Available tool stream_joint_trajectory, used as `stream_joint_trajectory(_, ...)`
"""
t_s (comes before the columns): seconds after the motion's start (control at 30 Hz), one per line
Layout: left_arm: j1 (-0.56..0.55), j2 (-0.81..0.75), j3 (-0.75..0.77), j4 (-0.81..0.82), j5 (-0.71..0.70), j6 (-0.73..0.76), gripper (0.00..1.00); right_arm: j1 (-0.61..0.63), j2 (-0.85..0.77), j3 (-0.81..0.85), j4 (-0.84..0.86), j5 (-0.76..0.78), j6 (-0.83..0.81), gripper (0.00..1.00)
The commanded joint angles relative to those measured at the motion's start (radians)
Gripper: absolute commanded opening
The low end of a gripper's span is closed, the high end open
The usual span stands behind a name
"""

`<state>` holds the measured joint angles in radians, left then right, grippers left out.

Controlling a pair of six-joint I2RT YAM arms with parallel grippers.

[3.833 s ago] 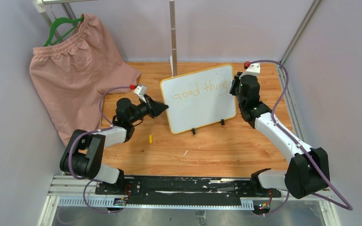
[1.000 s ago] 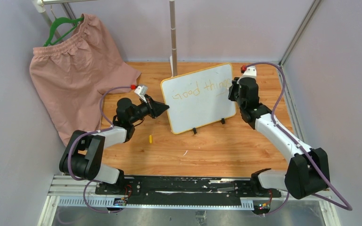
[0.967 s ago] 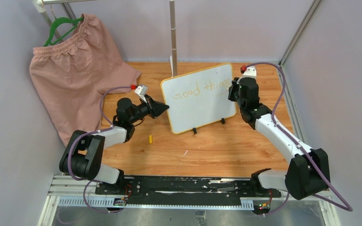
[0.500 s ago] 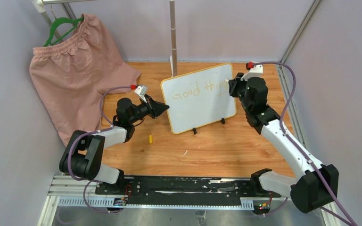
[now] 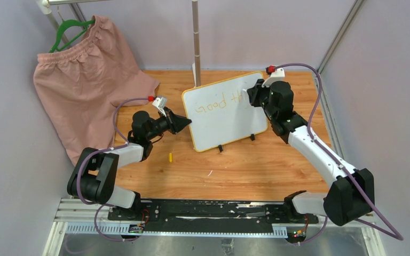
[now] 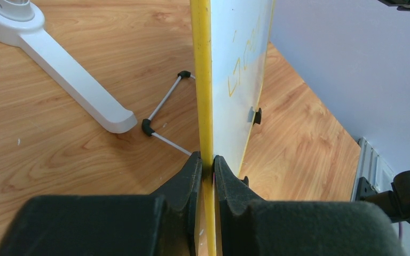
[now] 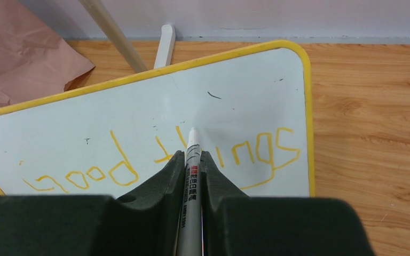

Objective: Write a sentence on the whiteboard

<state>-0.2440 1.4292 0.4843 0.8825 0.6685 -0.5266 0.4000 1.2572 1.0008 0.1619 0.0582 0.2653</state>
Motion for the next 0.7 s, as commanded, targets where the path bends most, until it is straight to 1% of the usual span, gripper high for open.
stream_joint_trajectory(0.0, -0.009, -0.019, 0.022, 0.001, -0.006, 0.042, 0.0, 0.015, 0.011, 0.041, 0.036, 0.004, -0.011, 0.0)
stream_joint_trajectory(0.17, -0.009, -0.019, 0.022, -0.001, -0.006, 0.043, 0.0, 0.016, 0.022, 0.037, 0.037, 0.041, -0.015, 0.0)
stream_joint_trajectory(0.67, -0.009, -0.02, 0.022, -0.003, -0.006, 0.043, 0.0, 0.016, 0.048, 0.021, 0.041, 0.07, -0.026, 0.0)
